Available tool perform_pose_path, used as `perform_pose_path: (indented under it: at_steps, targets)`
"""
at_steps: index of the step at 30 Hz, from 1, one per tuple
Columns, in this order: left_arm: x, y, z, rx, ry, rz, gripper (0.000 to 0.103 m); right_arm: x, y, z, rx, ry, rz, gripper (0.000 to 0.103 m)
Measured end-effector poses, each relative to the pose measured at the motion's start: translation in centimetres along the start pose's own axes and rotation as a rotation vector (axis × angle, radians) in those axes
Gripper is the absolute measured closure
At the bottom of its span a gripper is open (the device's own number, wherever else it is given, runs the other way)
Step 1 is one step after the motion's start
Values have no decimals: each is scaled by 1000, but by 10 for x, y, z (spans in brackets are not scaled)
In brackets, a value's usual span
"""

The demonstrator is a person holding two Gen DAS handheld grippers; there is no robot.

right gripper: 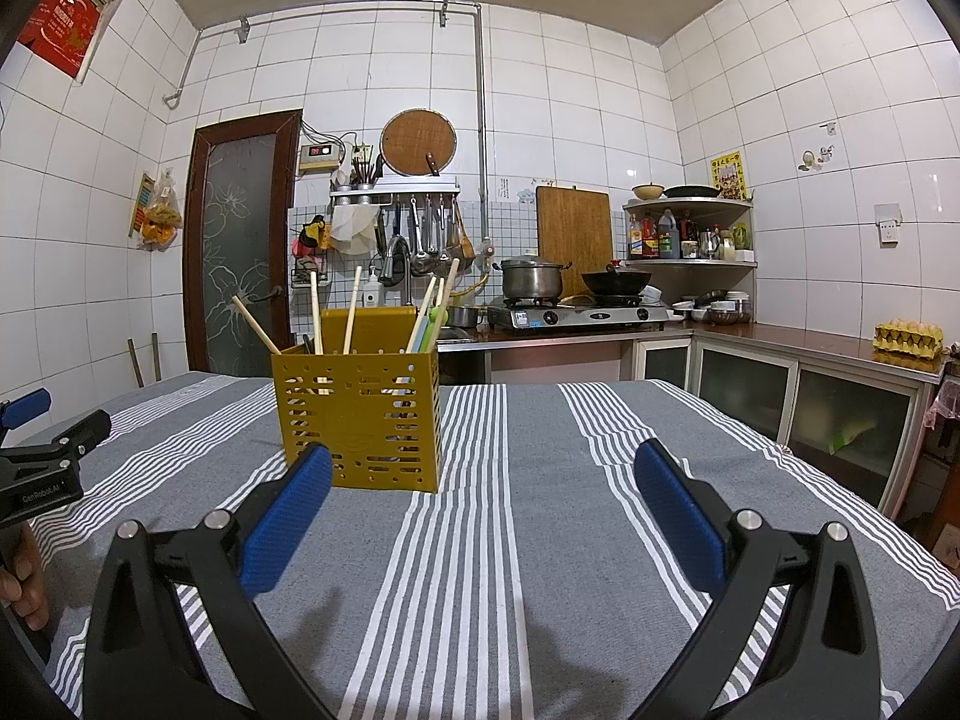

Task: Organize utensils

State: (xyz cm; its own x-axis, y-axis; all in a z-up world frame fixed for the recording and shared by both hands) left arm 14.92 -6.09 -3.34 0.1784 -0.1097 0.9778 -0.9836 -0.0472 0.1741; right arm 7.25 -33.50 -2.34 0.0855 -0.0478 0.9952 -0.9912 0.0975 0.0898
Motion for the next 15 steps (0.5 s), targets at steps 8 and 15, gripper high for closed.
perform_pose_path:
  at_steps: [8, 15]
  targets:
    - [0, 0, 0, 0, 0, -1, 5, 0, 0, 0, 0, 0, 0, 5]
    - [0, 1, 1, 0, 1, 0, 5, 0, 0, 0, 0, 1, 0, 5]
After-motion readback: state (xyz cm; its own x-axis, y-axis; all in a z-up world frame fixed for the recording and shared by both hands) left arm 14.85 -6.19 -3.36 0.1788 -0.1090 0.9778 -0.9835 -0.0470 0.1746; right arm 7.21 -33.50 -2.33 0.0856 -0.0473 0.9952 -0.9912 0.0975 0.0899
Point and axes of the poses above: each gripper's, at about its wrist camera, not at the fingertips, and y roughly against the way its jaws point, z to its right, x to its top, the point moved 10 cm from there along -y, roughly the way its jaws point, and after that the axes turned 5 degrees about x, right-handed, at the moved point
